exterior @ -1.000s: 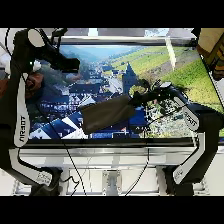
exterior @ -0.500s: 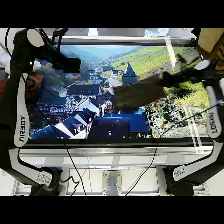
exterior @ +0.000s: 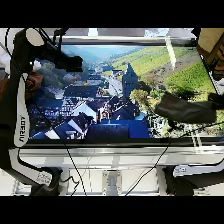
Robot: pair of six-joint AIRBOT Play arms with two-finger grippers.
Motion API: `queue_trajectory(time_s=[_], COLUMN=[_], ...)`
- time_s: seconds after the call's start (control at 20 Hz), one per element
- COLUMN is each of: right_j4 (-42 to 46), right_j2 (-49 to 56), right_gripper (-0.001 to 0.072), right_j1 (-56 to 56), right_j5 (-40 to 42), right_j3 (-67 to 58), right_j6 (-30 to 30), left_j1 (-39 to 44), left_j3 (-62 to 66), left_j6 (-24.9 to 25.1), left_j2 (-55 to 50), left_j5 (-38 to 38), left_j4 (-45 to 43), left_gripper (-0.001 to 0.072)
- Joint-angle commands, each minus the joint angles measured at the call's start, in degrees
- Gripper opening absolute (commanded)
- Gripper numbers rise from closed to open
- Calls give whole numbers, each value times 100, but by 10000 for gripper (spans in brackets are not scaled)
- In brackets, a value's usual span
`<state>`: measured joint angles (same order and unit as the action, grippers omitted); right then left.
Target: Fold the shirts.
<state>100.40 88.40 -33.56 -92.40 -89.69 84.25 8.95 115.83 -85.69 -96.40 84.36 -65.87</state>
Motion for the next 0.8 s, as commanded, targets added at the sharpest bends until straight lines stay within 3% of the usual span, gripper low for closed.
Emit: queue_trajectory(time_s=[0.0,0.45,0.75], right_j4=[1016,1145,1097], right_j2=[-404,-1217,-1217], right_gripper=[22,22,23], right_j1=[-791,-3099,-2730], right_j5=[-304,203,542], right_j3=[706,3298,4321], right_j6=[31,-520,-986], left_j1=[-2,0,9], left_j3=[4,4,4], left_j6=[2,0,0], left_j2=[4,4,4], left_j5=[66,-96,-92], left_j4=[35,616,629], left_gripper=[12,12,12])
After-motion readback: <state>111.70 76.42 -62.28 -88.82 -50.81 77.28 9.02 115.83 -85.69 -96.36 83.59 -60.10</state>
